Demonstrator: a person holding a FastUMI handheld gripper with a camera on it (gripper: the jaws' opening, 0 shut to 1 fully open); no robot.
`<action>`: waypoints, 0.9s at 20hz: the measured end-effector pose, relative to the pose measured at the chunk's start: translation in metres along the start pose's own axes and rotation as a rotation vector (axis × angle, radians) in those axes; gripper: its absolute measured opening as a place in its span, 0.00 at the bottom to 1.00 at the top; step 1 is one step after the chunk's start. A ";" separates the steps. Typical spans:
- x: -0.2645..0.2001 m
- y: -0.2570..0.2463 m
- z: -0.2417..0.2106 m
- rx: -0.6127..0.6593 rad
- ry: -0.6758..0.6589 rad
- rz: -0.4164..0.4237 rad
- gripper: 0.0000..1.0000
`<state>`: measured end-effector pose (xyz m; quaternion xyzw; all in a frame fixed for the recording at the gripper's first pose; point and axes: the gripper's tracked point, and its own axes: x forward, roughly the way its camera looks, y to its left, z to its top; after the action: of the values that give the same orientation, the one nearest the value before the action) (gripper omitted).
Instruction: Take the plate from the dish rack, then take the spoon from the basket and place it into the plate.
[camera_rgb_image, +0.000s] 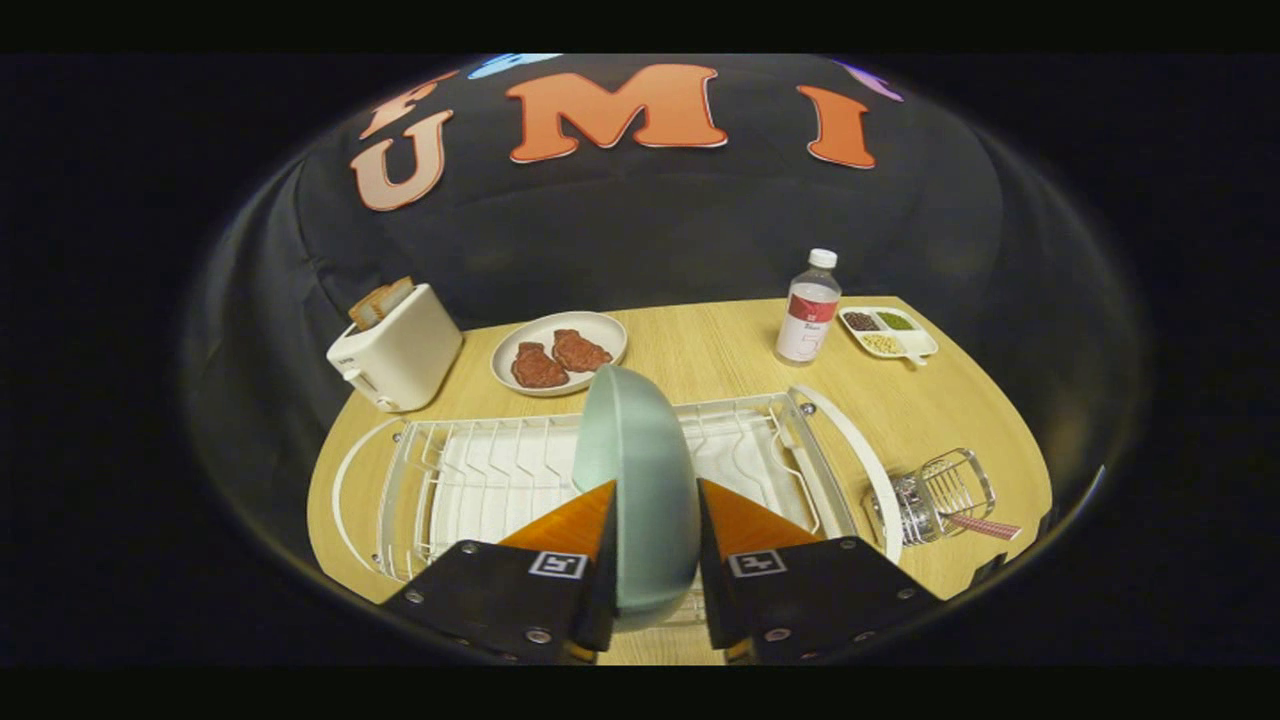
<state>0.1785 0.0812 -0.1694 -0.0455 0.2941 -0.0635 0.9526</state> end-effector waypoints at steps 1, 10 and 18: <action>0.001 -0.001 0.000 0.006 0.006 -0.018 0.32; -0.011 0.012 0.017 -0.141 -0.031 -0.144 0.25; -0.027 -0.001 0.035 -0.175 -0.075 -0.205 0.24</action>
<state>0.1760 0.0856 -0.1256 -0.1607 0.2566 -0.1329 0.9438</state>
